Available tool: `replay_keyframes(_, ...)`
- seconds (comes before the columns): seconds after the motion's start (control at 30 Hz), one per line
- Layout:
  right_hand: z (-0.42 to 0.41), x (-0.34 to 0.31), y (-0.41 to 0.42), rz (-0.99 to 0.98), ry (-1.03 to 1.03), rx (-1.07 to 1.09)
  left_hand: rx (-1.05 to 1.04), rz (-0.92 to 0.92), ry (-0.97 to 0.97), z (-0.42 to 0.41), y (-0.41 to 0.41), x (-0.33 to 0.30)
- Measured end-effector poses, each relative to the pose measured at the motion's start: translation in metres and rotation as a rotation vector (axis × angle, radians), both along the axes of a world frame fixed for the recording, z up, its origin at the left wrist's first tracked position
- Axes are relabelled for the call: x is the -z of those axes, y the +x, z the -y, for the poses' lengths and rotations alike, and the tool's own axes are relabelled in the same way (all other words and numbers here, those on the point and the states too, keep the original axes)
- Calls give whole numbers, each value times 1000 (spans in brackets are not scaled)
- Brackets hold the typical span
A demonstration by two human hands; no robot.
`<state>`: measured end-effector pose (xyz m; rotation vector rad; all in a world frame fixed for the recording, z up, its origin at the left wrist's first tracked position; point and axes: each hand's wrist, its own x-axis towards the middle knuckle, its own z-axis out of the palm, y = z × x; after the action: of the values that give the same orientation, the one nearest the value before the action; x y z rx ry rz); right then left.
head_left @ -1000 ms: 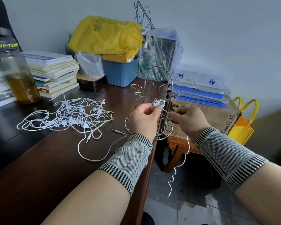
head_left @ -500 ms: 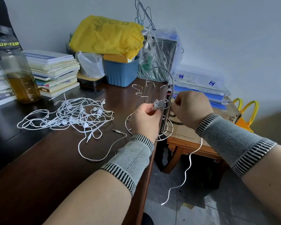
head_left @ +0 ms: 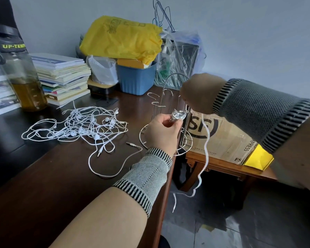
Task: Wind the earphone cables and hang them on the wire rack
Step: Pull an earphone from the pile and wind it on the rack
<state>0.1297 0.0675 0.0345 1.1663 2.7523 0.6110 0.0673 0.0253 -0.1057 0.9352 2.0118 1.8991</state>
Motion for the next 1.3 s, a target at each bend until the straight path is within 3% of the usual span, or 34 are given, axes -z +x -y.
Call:
replay_keyframes(0.13,11,1,-9,-117,49,76,2,-9,-11,1,1,0)
replay_keyframes(0.3,9,8,-22,-284,-98,35,3,-57,-31,1,2,0)
replay_keyframes(0.43,19,15,-25,-280,-193,-19,0,-78,-64,2,0,-1)
replay_keyframes(0.6,40,34,-12,-211,-51,-126,-4,-120,-137,1,-5,2)
replay_keyframes(0.7,41,56,4,-254,61,-179,38,13,-39,-2,-2,5)
replay_keyframes(0.8,28,85,23,-525,99,-223,56,123,75,-5,-3,5)
replay_keyframes(1.0,15,108,38,-916,-206,-184,7,70,2,7,-15,5)
replay_keyframes(1.1,15,113,34,-972,-208,-288,-6,59,-61,16,-21,-2)
replay_keyframes(1.2,15,117,31,-949,-264,-273,3,26,-99,30,-27,-6)
replay_keyframes(1.3,16,122,29,-1046,-335,-259,25,-6,-105,40,-30,-6)
